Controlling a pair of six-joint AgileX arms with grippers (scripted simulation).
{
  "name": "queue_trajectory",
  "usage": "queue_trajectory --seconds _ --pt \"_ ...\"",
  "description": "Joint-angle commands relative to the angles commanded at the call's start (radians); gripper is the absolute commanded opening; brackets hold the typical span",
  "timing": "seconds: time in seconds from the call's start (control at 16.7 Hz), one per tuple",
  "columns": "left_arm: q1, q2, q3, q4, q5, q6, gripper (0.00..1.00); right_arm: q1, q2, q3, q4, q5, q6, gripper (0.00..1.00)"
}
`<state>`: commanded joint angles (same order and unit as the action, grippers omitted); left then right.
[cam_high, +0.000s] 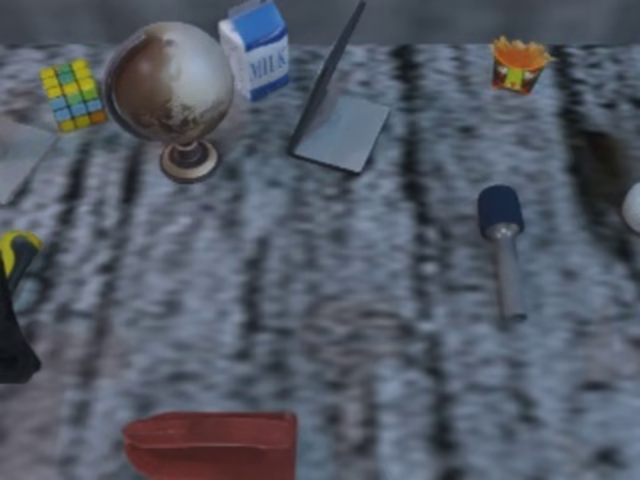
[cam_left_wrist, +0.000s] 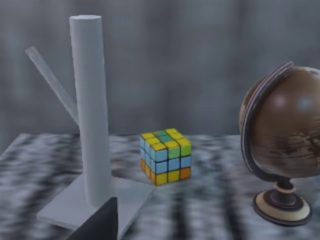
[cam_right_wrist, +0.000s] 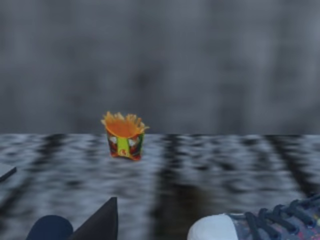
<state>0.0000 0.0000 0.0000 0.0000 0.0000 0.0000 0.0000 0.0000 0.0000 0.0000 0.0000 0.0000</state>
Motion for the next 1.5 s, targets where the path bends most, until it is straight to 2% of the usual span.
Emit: queue_trajectory --seconds 0.24,0.48,1.2,1.5 --pt "0.0 0.0 0.0 0.0 0.0 0.0 1.0 0.012 0.031 0.027 -0.024 0.001 0.008 1.0" --pt "0.0 0.0 0.0 0.0 0.0 0.0 1.0 0.07 0.22 0.183 -0.157 0.014 0.059 1.0" --pt "0.0 0.0 0.0 0.0 0.0 0.0 1.0 0.335 1.4 1.052 -0.725 0.087 0.357 1.0" --pt "0.0 0.0 0.0 0.0 0.0 0.0 1.0 0.425 1.784 1.335 -0.923 0.112 0.453 1.0"
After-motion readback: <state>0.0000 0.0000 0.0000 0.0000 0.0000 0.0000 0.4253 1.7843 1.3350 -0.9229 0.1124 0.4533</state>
